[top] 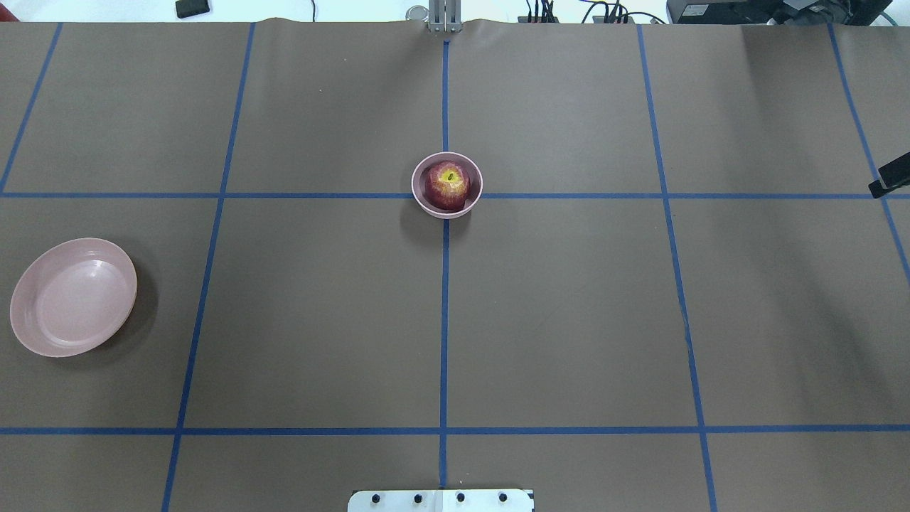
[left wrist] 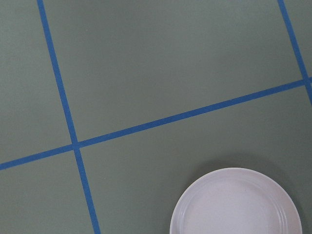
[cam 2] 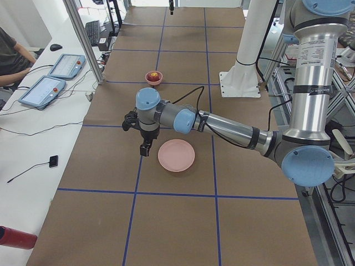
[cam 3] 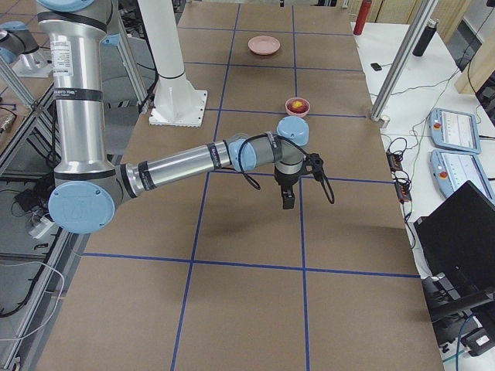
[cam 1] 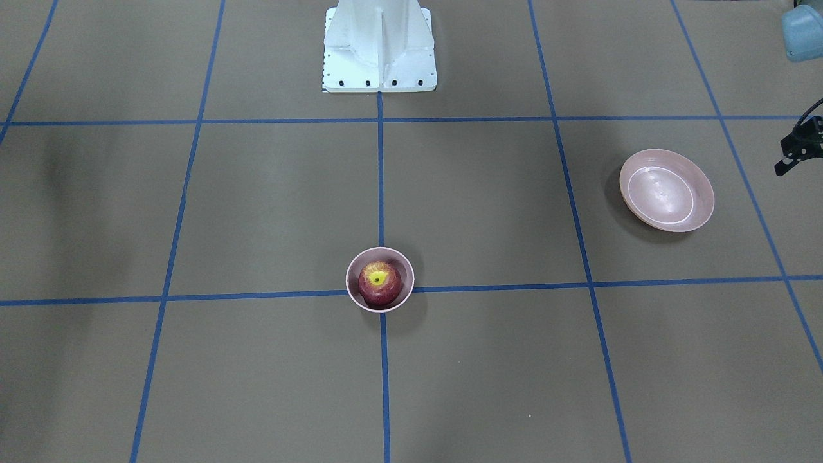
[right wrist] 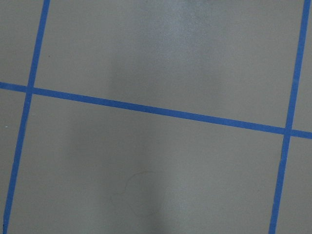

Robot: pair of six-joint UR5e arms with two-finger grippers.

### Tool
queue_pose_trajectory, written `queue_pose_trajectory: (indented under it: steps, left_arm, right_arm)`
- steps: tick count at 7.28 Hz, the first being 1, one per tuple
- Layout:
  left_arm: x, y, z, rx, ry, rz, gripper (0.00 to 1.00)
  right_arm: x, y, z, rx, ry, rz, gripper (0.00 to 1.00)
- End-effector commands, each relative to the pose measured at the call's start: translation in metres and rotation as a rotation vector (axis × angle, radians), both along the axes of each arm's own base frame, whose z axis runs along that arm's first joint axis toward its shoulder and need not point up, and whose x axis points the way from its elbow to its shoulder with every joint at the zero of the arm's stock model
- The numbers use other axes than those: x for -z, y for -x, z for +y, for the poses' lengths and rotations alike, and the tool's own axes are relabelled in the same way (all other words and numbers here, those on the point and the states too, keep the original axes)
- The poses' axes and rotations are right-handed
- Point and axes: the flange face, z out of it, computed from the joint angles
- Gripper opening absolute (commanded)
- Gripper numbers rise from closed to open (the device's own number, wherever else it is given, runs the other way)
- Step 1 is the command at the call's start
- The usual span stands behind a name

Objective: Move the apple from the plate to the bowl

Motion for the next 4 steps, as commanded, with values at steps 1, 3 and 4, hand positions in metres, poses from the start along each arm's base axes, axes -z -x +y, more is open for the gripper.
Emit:
queue_pose_trajectory:
  steps: [1,3,4]
  left_arm:
    - [0.0066,0.0009,0.0008,0.002,-0.014,-0.001,0.98]
    - [0.0115,-0.0001,0.0018,-0.001,-0.022,0.007,0.98]
    - [0.0126,-0.0002,0.0020,-0.003,-0.026,0.008,0.98]
  right_arm:
    - [0.0037,-0.0001,0.0003,-0.001,-0.006,-0.002,1.00]
    - [0.0037,-0.0016,0.0001,-0.004,-0.006,-0.002,1.00]
    - [0.0067,-0.0018,0.0006,-0.004,-0.012,-0.003,1.00]
